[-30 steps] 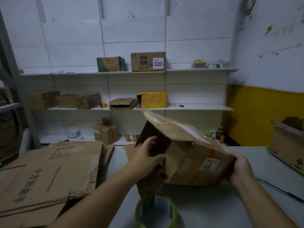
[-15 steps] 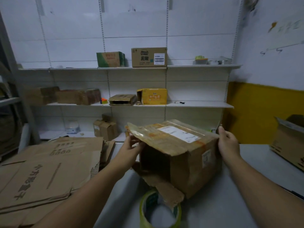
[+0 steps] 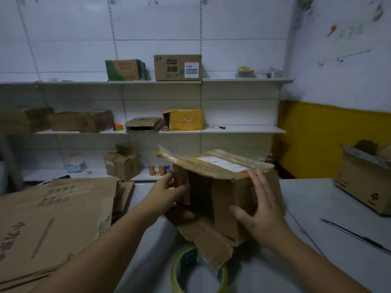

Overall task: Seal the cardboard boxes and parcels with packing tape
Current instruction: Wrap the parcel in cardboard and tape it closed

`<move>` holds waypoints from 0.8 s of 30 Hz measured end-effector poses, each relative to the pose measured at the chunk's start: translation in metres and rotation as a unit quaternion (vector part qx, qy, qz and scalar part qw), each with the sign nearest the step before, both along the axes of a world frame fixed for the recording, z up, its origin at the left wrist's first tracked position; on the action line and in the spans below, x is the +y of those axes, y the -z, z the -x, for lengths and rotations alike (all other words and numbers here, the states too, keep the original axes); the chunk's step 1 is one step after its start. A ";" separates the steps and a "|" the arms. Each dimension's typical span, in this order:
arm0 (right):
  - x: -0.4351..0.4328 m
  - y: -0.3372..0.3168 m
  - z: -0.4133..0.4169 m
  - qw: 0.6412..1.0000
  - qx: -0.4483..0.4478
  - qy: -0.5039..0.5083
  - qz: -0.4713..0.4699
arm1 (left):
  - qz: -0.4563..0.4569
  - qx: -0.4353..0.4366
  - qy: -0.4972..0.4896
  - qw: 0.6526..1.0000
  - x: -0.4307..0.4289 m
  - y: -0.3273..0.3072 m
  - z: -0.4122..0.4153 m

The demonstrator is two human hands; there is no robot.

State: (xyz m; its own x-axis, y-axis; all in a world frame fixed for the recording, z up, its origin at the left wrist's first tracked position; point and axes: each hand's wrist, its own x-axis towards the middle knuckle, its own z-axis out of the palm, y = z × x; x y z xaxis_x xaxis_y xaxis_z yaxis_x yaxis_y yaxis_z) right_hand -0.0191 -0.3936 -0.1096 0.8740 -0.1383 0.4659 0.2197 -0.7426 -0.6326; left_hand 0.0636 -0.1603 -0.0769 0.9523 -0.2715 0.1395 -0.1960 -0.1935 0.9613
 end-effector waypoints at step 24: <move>-0.041 0.019 -0.041 0.926 -0.075 -0.136 -0.345 | 0.012 0.101 0.091 0.991 -0.005 0.041 0.007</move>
State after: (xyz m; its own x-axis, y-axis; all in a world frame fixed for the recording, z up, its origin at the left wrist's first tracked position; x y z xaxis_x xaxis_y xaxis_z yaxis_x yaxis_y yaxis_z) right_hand 0.0216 -0.4346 -0.1282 0.8533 -0.2329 0.4665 0.4619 -0.0777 -0.8835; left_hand 0.0562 -0.1651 -0.1179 0.8973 -0.4397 -0.0401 -0.0291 -0.1494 0.9884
